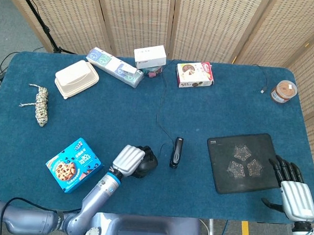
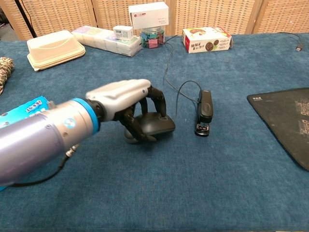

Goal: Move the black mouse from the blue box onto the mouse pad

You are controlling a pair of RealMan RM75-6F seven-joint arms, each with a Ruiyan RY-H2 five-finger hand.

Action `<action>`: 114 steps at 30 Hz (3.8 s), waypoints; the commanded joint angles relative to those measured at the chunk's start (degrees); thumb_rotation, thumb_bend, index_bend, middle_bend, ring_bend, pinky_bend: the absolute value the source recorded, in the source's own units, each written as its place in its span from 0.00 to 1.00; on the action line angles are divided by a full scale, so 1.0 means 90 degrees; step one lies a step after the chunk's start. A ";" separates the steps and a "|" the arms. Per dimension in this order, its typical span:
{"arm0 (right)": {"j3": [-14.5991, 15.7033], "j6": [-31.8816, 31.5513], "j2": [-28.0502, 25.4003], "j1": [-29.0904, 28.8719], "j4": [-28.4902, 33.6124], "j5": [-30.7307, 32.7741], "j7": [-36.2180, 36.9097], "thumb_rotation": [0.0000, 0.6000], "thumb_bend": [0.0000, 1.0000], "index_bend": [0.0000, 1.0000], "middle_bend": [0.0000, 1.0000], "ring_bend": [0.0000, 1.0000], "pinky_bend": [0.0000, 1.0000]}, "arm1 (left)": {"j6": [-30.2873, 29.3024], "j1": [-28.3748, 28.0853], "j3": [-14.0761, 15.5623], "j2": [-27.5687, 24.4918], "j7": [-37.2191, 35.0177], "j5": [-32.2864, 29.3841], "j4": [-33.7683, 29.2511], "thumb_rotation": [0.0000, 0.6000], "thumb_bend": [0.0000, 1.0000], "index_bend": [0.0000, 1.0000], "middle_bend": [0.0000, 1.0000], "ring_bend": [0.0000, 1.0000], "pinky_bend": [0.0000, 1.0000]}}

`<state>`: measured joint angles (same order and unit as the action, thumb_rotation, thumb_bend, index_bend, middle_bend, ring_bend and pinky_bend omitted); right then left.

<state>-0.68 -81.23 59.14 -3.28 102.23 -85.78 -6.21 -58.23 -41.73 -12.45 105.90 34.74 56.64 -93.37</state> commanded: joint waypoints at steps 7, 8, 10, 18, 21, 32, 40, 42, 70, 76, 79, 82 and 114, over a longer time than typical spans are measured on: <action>-0.0009 0.0005 -0.0026 -0.0002 0.0001 0.0025 0.0059 1.00 0.00 0.00 0.00 0.00 0.00 | -0.0492 -0.0221 -0.0235 0.0968 0.0395 -0.0869 0.0359 1.00 0.21 0.39 0.39 0.42 0.59; -0.0011 0.0001 -0.0033 -0.0001 0.0000 0.0023 0.0074 1.00 0.00 0.00 0.00 0.00 0.00 | -0.0562 -0.0225 -0.0251 0.1030 0.0412 -0.0903 0.0358 1.00 0.20 0.30 0.31 0.36 0.55; -0.0015 -0.0006 -0.0041 0.0000 -0.0002 0.0023 0.0095 1.00 0.00 0.00 0.00 0.00 0.00 | -0.0569 -0.0225 -0.0240 0.1049 0.0420 -0.0971 0.0302 1.00 0.16 0.11 0.12 0.18 0.40; 0.0010 -0.0004 -0.0042 -0.0001 0.0002 -0.0025 0.0093 1.00 0.00 0.00 0.00 0.00 0.00 | -0.0588 -0.0102 -0.0023 0.0603 0.0302 -0.0836 -0.0449 1.00 0.07 0.00 0.00 0.00 0.03; 0.0021 0.0010 -0.0021 -0.0007 0.0005 -0.0031 0.0051 1.00 0.00 0.00 0.00 0.00 0.00 | -0.0657 -0.0036 0.0045 0.0398 0.0258 -0.0748 -0.0761 1.00 0.06 0.00 0.00 0.00 0.01; 0.0047 0.0088 0.0071 -0.0032 -0.0006 0.0002 -0.0132 1.00 0.00 0.00 0.00 0.00 0.00 | -0.1153 0.0218 0.0108 -0.0612 0.0180 -0.0021 -0.1876 1.00 0.06 0.00 0.00 0.00 0.00; 0.0086 0.0175 0.0167 -0.0069 -0.0061 -0.0010 -0.0334 1.00 0.00 0.00 0.00 0.00 0.00 | -0.1344 0.0435 0.0334 -0.1949 -0.0026 0.1243 -0.2090 1.00 0.06 0.00 0.00 0.00 0.00; 0.0099 0.0232 0.0208 -0.0095 -0.0084 -0.0006 -0.0413 1.00 0.00 0.00 0.00 0.00 0.00 | -0.1347 0.0540 0.0404 -0.2395 -0.0363 0.1602 -0.2045 1.00 0.06 0.00 0.00 0.00 0.00; -0.0085 0.1712 0.0690 -0.1922 0.0200 -0.1902 -0.1581 1.00 0.00 0.00 0.00 0.00 0.00 | -0.3427 0.2797 0.1751 -0.5350 -0.4313 0.3965 -0.0353 1.00 0.06 0.00 0.00 0.00 0.00; -0.0250 0.2909 0.1233 -0.2652 0.0522 -0.1609 -0.1892 1.00 0.00 0.00 0.00 0.00 0.00 | -0.3391 0.2903 0.1734 -0.5383 -0.4710 0.3924 -0.0172 1.00 0.07 0.00 0.00 0.00 0.00; -0.0338 0.3348 0.1653 -0.2904 0.0540 -0.1352 -0.2217 1.00 0.00 0.00 0.00 0.00 0.00 | -0.3443 0.2956 0.1690 -0.5447 -0.4878 0.3914 -0.0148 1.00 0.07 0.00 0.00 0.00 0.00; -0.0475 0.3625 0.2132 -0.3109 0.0459 -0.1070 -0.2561 1.00 0.00 0.00 0.00 0.00 0.00 | -0.3519 0.3012 0.1628 -0.5517 -0.5151 0.3884 -0.0111 1.00 0.07 0.00 0.00 0.00 0.00; -0.1165 0.4037 0.4292 -0.4543 -0.1047 0.2719 -0.4291 1.00 0.22 0.32 0.26 0.16 0.30 | -0.3620 0.3337 0.1294 -0.5741 -0.6226 0.3819 0.0147 1.00 0.07 0.00 0.00 0.00 0.00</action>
<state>-11.32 -44.61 97.79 -43.62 92.71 -62.21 -44.44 -90.83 -11.73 -0.79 54.23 -21.27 90.97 -92.07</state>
